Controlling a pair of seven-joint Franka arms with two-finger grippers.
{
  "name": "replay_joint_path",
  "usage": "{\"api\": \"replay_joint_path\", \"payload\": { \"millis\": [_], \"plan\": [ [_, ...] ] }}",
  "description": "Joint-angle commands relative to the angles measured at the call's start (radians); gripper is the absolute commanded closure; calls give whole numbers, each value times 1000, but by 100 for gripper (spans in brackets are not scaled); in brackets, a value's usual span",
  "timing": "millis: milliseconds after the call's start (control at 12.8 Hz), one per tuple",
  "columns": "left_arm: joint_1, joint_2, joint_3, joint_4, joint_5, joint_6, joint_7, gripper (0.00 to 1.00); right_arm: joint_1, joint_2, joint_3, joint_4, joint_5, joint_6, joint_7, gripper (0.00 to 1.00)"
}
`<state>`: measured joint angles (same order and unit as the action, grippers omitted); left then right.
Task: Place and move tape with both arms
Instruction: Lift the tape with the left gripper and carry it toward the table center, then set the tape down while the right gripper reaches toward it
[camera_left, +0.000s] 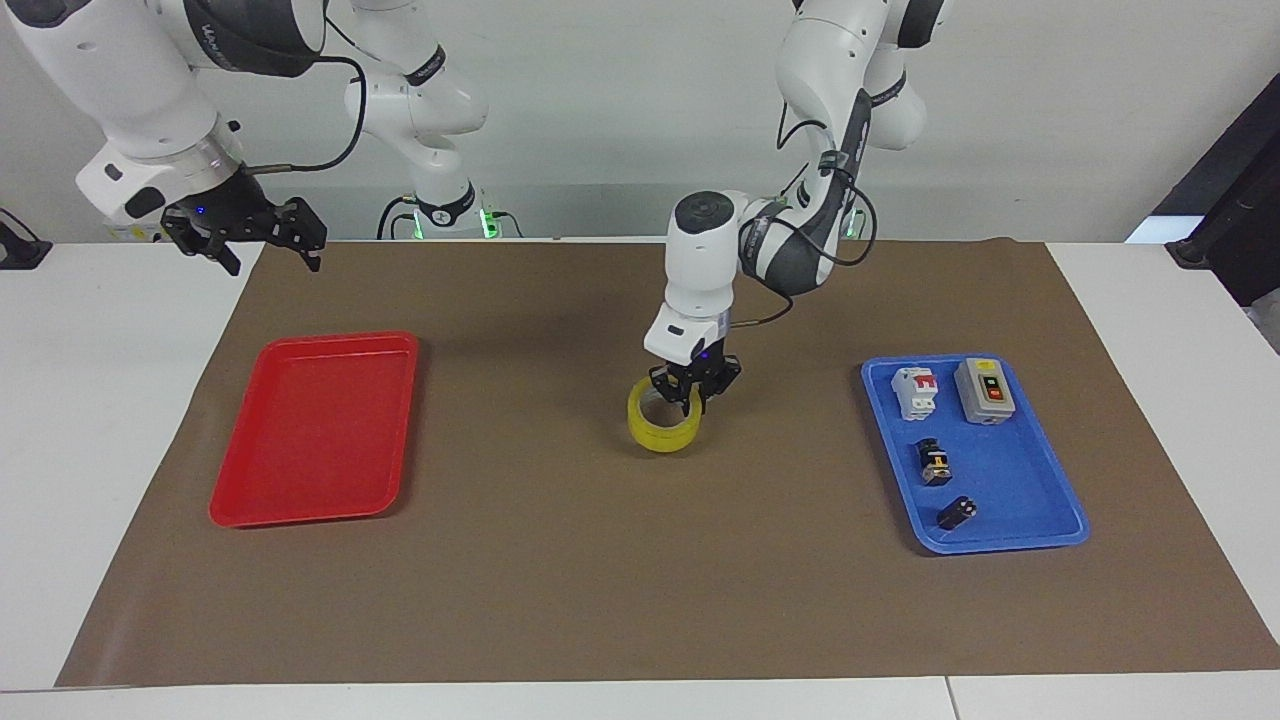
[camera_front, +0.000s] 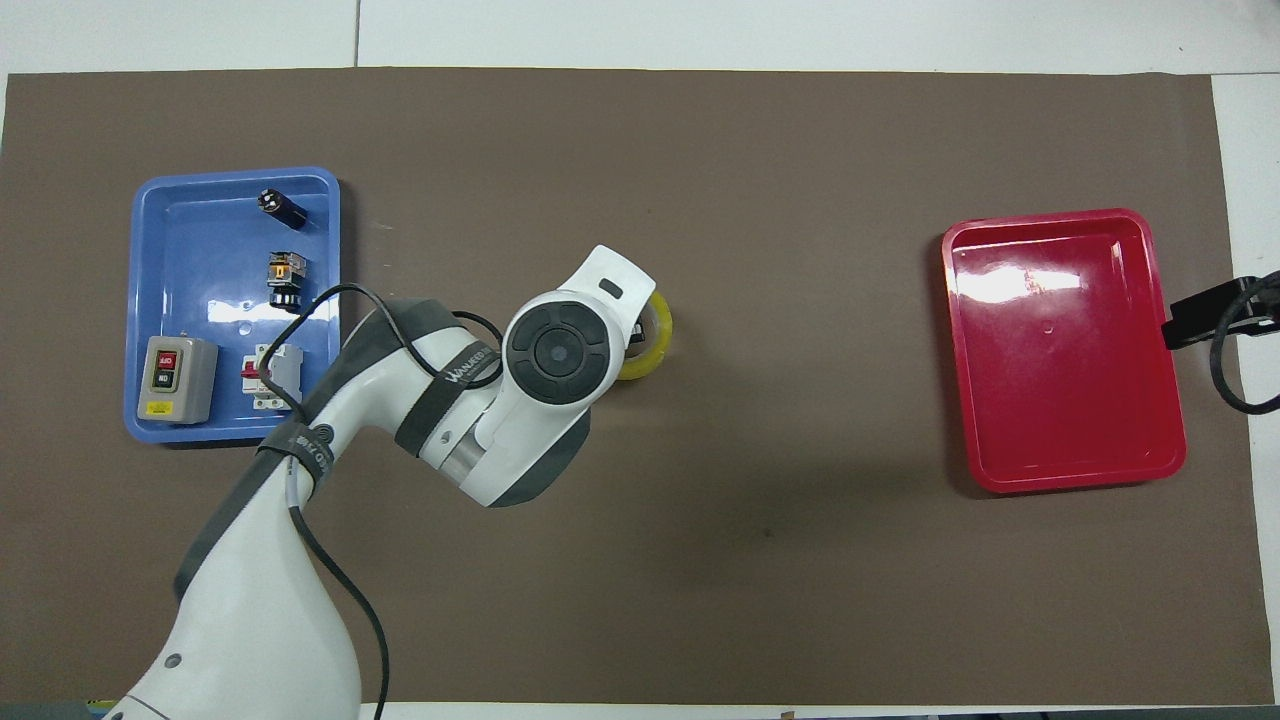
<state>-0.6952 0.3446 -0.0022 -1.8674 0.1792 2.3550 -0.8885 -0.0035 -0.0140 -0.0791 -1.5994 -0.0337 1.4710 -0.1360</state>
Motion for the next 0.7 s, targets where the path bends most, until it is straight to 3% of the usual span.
{"api": "replay_joint_path", "payload": {
  "millis": [0, 156, 311, 389, 545, 623],
  "plan": [
    [-32, 30, 15, 25, 28, 38, -24, 100, -6, -21, 4, -27, 8, 12, -22, 0],
    [-40, 50, 13, 11, 28, 121, -18, 100, -6, -21, 2, -27, 6, 12, -22, 0],
    [-41, 47, 11, 4, 25, 122, -24, 99, -6, -21, 4, -27, 8, 12, -22, 0],
    [-41, 45, 11, 4, 20, 119, -26, 65, -6, -21, 2, -27, 8, 12, -22, 0],
    [-41, 13, 10, -7, 20, 84, -24, 46, -4, -21, 2, -27, 8, 12, -20, 0],
    [-38, -16, 10, -18, 19, 55, -21, 23, -6, -21, 2, -27, 8, 12, -22, 0]
  ]
}}
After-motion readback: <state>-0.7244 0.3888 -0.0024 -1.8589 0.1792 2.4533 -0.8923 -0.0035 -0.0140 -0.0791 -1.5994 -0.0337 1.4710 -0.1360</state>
